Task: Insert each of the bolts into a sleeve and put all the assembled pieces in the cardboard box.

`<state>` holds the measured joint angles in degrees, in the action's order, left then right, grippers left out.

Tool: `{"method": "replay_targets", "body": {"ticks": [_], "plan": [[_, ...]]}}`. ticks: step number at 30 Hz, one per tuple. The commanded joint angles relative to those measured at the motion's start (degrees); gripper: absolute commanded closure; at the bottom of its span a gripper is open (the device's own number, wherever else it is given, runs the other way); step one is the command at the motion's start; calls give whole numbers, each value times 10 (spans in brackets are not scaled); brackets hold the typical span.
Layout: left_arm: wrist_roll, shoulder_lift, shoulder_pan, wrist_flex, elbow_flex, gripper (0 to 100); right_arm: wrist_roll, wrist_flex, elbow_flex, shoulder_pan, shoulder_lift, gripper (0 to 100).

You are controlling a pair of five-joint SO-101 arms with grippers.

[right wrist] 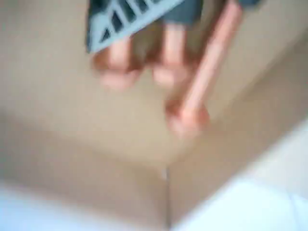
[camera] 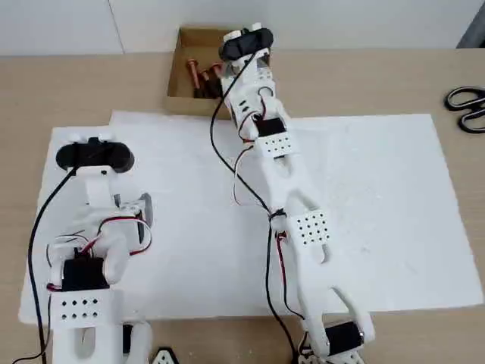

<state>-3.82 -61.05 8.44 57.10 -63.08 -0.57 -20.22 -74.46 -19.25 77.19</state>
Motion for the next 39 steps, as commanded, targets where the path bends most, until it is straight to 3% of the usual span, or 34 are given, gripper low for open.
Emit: {"method": "replay_targets", "body": {"ticks": [1,5,12,24,33,39], "plan": [[1,-9,0,-13,3,840,6,-48,-91,1,-18,805],[2,-10,0,-15,14,840,6,-151,-215,7,-18,806],[2,-10,0,-11,63,840,6,-296,-221,45,-131,806],[14,-120,-1,83,108,838,6,-758,-220,54,-460,805],[43,-288,-1,149,63,838,5,-775,-214,96,-652,807],[43,-400,0,149,-13,840,4,-778,-52,133,-783,808]]}}
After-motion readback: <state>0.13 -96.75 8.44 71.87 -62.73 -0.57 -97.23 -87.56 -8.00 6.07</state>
